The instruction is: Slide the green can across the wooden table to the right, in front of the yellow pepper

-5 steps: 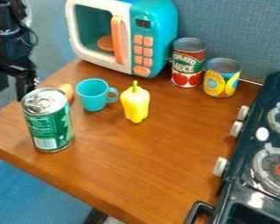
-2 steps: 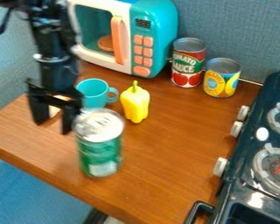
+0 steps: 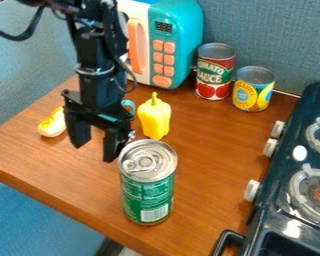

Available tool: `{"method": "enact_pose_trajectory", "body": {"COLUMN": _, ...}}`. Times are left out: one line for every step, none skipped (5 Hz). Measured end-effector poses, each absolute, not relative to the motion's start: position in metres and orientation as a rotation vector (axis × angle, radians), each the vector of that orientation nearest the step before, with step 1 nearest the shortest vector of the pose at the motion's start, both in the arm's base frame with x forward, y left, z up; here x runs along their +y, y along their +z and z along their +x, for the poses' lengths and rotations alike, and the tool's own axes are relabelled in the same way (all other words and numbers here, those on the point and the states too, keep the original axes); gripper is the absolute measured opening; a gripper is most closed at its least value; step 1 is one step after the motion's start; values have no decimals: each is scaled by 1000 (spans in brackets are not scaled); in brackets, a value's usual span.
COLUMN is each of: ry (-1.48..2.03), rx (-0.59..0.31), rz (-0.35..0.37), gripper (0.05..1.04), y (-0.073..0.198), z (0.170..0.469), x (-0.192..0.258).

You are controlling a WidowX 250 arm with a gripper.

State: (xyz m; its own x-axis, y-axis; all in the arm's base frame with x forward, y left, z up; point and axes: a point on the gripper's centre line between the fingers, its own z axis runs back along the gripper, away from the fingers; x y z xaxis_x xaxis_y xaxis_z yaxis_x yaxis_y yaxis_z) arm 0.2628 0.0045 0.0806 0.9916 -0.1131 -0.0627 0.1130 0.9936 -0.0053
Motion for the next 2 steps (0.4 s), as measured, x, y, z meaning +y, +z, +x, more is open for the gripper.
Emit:
{"method": "enact_pose_trajectory", "body": {"ry": -59, "rx": 47, "rz": -9, "gripper": 1000, "y": 91, "z": 270, "x": 12}}
{"method": "enact_pose_trajectory", "body": {"ry": 49, "rx": 31, "rz": -8, "gripper": 1000, "y": 102, "z": 276, "x": 40}}
